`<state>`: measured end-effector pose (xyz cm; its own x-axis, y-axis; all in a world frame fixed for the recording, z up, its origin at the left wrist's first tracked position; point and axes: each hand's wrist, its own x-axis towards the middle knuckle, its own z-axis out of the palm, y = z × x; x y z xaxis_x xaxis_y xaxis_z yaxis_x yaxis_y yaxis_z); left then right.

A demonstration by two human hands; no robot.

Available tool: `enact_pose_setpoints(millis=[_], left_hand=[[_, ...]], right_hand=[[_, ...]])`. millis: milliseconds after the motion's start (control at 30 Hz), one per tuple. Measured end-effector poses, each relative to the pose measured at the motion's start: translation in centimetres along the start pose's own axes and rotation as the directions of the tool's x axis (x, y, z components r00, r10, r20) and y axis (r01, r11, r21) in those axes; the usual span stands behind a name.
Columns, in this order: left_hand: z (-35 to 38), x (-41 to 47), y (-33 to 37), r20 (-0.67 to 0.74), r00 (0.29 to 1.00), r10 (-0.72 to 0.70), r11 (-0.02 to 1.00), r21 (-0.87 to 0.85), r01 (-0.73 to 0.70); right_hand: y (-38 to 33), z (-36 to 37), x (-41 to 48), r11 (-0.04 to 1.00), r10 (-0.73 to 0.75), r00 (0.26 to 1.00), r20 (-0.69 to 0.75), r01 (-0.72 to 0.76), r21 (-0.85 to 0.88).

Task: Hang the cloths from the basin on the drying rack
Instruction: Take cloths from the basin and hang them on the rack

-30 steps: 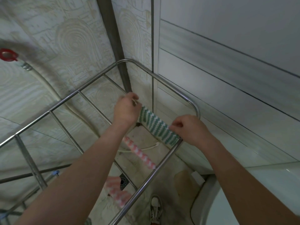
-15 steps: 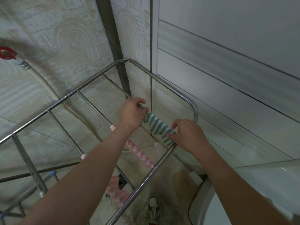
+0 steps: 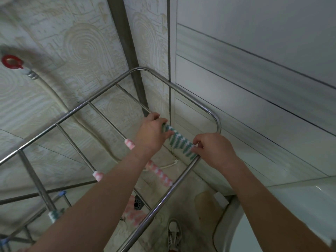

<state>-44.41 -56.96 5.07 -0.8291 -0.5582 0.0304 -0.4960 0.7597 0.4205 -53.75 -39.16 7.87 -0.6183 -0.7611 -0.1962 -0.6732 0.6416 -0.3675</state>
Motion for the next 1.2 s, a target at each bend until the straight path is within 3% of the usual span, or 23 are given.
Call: enact_pose_setpoints(millis=[233,500,733,833,933,1033,1100,1200], left_hand=[[-1.8,-2.6,0.2,0.033,0.999,-0.039,0.996,-0.080,0.041],[-2.4,-9.2,-2.8,0.082,0.995,0.062,0.988,0.136,-0.073],[-2.8,-10.3,-3.0,0.168,0.982,0.081,0.972,0.204,-0.115],[-3.4,-11.1,-2.7,0.194,0.976,0.097,0.992,0.062,-0.111],[-4.7,-12.7,-2.7,0.069,0.978,0.196,0.973,-0.139,-0.185],[-5.8,-15.4,-2.2,-0.053,0.989,0.138,0.931,-0.335,-0.147],[-6.3,-17.5,-1.5,-0.070,0.994,0.081,0.881,-0.462,-0.105],[-7.0,-20.6,-0.3,-0.058,0.990,0.125,0.782,-0.608,-0.134]], right_hand=[[0.8,0.1,-0.6,0.995,-0.035,0.994,0.101,0.044,-0.095],[-0.5,2.0,-1.8,0.996,0.063,0.996,-0.069,-0.067,-0.054],[-2.1,2.8,-5.0,0.992,0.058,0.982,-0.182,-0.036,0.121],[-3.1,2.5,-6.9,0.983,0.054,0.964,-0.261,-0.006,0.184],[-4.7,1.9,-9.6,0.956,0.107,0.954,-0.280,-0.021,0.292],[-6.6,1.9,-13.4,0.917,0.188,0.939,-0.289,-0.062,0.395],[-7.8,2.1,-16.2,0.890,0.244,0.918,-0.313,-0.084,0.449],[-9.5,2.4,-20.4,0.844,0.323,0.875,-0.361,-0.093,0.528]])
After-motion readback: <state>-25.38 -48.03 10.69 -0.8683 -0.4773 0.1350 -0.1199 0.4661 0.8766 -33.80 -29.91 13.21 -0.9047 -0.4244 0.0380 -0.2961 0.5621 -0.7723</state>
